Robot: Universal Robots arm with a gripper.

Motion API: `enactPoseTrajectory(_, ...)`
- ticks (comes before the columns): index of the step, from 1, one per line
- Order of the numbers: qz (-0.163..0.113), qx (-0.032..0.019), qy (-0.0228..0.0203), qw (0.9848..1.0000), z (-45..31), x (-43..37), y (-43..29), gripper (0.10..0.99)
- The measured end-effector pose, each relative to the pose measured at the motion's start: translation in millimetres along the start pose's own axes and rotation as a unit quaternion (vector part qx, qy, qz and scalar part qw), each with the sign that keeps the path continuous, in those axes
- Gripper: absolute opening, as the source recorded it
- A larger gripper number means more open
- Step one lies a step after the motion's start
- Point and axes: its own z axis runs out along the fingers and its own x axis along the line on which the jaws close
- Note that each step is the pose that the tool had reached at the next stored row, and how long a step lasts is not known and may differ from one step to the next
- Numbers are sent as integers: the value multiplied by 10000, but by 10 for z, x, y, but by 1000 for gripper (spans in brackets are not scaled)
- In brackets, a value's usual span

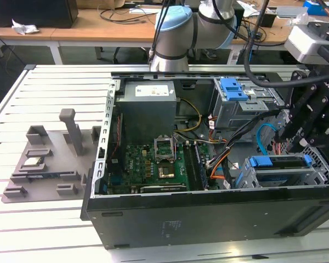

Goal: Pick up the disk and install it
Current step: 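Insert the first disk wire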

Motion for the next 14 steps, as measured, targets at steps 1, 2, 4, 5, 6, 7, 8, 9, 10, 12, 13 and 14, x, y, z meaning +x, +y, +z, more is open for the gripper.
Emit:
enactPoseTrajectory(1, 2, -1, 25, 10000, -5, -52, -112, 361)
enactPoseTrajectory(2, 3, -1, 54, 10000, -5, -149, -163, 361)
enactPoseTrajectory(4, 5, -1, 76, 10000, 1, -240, -169, 361)
enactPoseTrajectory(5, 5, -1, 80, 10000, 3, -260, -170, 361)
enactPoseTrajectory(6, 6, -1, 85, 10000, 7, -285, -170, 361)
enactPoseTrajectory(7, 6, -1, 87, 10000, 9, -300, -170, 361)
enactPoseTrajectory(8, 6, -1, 91, 10000, 11, -318, -171, 361)
enactPoseTrajectory(9, 6, -1, 95, 10000, 14, -337, -171, 361)
enactPoseTrajectory(10, 6, -1, 99, 10000, 17, -360, -172, 361)
enactPoseTrajectory(12, 6, -1, 102, 9999, 24, -404, -172, 361)
enactPoseTrajectory(13, 6, -1, 105, 9999, 32, -449, -172, 361)
enactPoseTrajectory(14, 6, -1, 107, 9999, 42, -483, -172, 361)
